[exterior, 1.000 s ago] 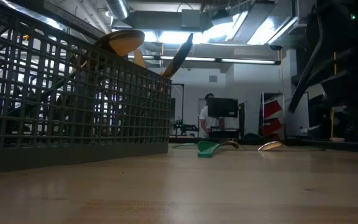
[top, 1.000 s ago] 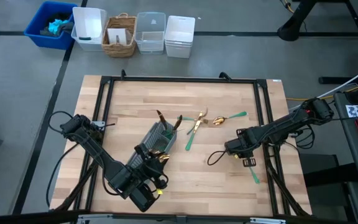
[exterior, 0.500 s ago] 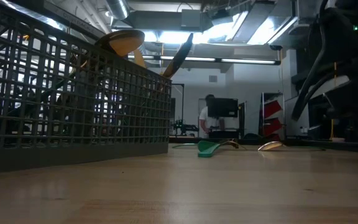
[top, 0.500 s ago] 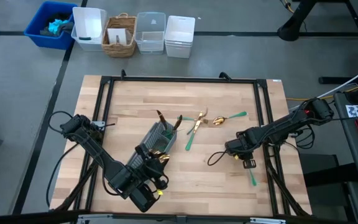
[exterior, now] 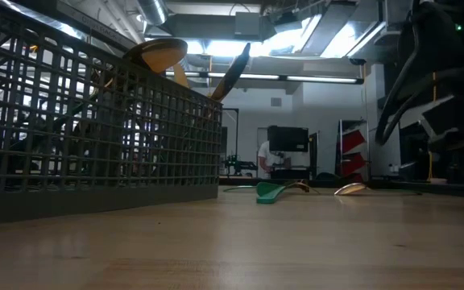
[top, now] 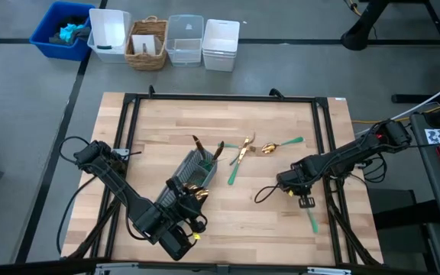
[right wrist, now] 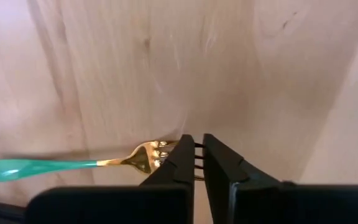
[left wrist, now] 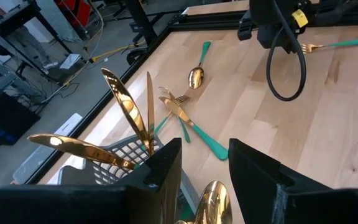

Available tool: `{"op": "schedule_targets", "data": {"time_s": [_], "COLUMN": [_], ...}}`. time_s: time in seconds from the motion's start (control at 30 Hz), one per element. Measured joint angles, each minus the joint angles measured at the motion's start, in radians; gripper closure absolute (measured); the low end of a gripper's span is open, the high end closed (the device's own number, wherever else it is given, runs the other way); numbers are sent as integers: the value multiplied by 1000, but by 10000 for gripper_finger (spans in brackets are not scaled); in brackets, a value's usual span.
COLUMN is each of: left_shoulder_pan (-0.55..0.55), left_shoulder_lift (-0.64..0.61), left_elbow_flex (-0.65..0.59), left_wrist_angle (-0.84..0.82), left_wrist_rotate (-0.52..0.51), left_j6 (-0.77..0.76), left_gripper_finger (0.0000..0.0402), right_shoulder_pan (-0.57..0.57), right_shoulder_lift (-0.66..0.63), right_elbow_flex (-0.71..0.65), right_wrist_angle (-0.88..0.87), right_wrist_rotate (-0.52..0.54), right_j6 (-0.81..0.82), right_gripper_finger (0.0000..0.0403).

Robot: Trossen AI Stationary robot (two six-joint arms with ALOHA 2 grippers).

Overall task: Sort silverware
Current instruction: Put the green fork into the silverware basket

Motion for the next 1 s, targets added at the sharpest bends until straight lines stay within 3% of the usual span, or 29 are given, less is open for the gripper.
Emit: {"op": "schedule_targets", "data": {"time_s": [0.3, 0.47, 0.8, 1.0], "left_shoulder_pan": [0, -7, -88, -141], "left_shoulder_lift": [0, -5, -46, -58], "left_elbow_flex": [0, 1, 1, 1], "left_wrist_angle": [0, -11, -51, -161], "left_wrist_rotate": [0, 0, -62, -129], "left_j6": [0, 20, 22, -133], "left_gripper_finger": [279, 279, 279, 279], "right_shoulder_pan": [0, 1, 0, 0], "right_shoulder_lift": [7, 4, 3, 3], "right_elbow_flex": [48, 118, 230, 328], "right_wrist_angle": [7, 97, 323, 492], "right_wrist_rotate": [-15, 8, 168, 275], "right_j6": [3, -27, -84, -218], "right_gripper_finger": [387, 388, 388, 388]}}
